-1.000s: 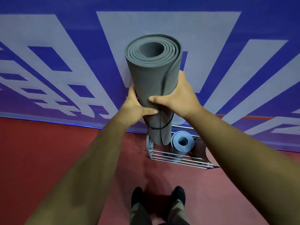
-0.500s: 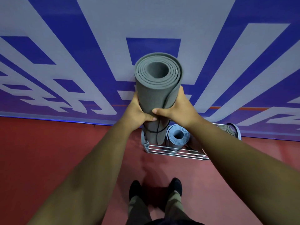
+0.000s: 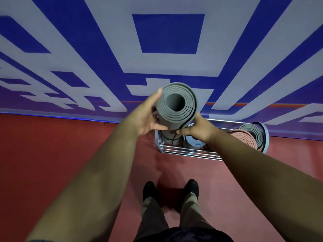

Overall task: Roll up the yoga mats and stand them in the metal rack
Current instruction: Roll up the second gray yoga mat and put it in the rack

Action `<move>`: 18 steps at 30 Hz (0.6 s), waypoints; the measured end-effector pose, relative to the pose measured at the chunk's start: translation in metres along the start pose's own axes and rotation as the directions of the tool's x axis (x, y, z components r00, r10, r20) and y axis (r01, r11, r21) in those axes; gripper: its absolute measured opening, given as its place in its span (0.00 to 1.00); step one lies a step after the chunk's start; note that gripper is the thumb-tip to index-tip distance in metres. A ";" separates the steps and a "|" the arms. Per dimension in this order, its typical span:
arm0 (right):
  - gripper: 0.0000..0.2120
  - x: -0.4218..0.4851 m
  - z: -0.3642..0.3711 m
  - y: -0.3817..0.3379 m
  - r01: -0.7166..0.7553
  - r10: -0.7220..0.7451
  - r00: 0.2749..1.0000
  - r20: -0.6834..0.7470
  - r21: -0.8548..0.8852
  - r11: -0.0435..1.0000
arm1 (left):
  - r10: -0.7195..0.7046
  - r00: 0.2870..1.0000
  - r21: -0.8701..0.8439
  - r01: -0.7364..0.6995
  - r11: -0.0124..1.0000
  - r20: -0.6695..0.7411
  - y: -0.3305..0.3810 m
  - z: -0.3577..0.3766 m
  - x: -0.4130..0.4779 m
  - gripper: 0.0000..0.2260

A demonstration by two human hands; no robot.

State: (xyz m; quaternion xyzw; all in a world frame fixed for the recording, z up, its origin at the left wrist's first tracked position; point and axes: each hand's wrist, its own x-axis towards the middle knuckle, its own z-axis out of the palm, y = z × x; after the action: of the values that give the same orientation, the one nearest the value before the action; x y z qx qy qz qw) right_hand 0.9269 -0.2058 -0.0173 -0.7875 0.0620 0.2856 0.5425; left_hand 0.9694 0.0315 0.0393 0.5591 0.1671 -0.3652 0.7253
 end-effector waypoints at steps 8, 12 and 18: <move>0.36 0.001 0.005 0.012 -0.190 0.200 0.980 0.024 0.441 0.877 | 0.014 0.954 0.186 0.044 0.982 -0.300 -0.043 0.005 0.045 0.28; 0.22 0.012 -0.002 0.007 -0.272 0.289 0.956 0.049 0.511 0.815 | -0.018 0.945 0.157 0.073 0.985 -0.327 -0.059 -0.003 0.063 0.18; 0.14 0.041 0.017 0.016 -0.318 0.372 0.924 -0.082 0.373 0.872 | -0.046 0.931 0.287 0.158 0.945 -0.362 -0.090 -0.023 0.095 0.12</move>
State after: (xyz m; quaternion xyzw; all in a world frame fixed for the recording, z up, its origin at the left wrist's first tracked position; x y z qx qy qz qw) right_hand 0.9475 -0.1884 -0.0557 -0.6729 0.2931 0.3016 0.6085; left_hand 0.9733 0.0105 -0.0923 0.7130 0.2629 -0.3193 0.5662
